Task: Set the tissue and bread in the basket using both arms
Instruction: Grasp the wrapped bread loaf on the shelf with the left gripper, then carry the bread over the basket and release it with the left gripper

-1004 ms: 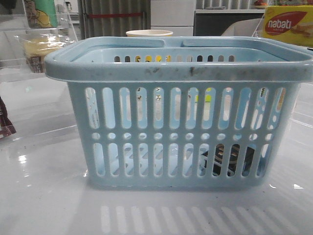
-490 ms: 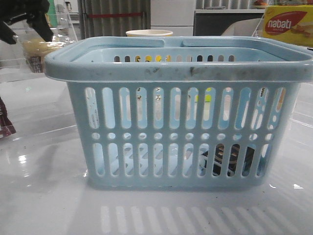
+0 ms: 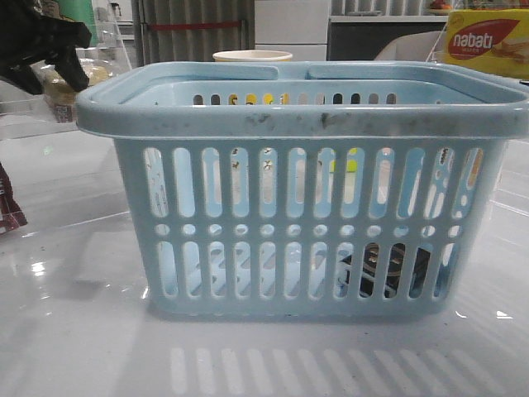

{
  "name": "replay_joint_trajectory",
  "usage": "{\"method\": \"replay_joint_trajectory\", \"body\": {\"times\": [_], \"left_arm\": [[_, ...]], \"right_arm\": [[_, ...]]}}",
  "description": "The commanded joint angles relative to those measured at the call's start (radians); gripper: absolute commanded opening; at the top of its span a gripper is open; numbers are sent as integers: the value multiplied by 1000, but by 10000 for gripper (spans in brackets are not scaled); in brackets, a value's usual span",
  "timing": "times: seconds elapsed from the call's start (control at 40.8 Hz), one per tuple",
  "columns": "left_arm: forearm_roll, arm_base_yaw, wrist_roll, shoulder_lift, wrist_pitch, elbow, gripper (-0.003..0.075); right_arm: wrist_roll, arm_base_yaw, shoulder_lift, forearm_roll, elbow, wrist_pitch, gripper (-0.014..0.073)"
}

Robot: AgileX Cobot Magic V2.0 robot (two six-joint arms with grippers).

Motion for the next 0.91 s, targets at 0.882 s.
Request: {"method": "replay_joint_trajectory", "body": {"times": [0.882], "left_arm": [[-129, -96, 107, -410, 221, -26, 93]], "right_arm": [[-11, 2, -2, -5, -24, -67, 519]]}}
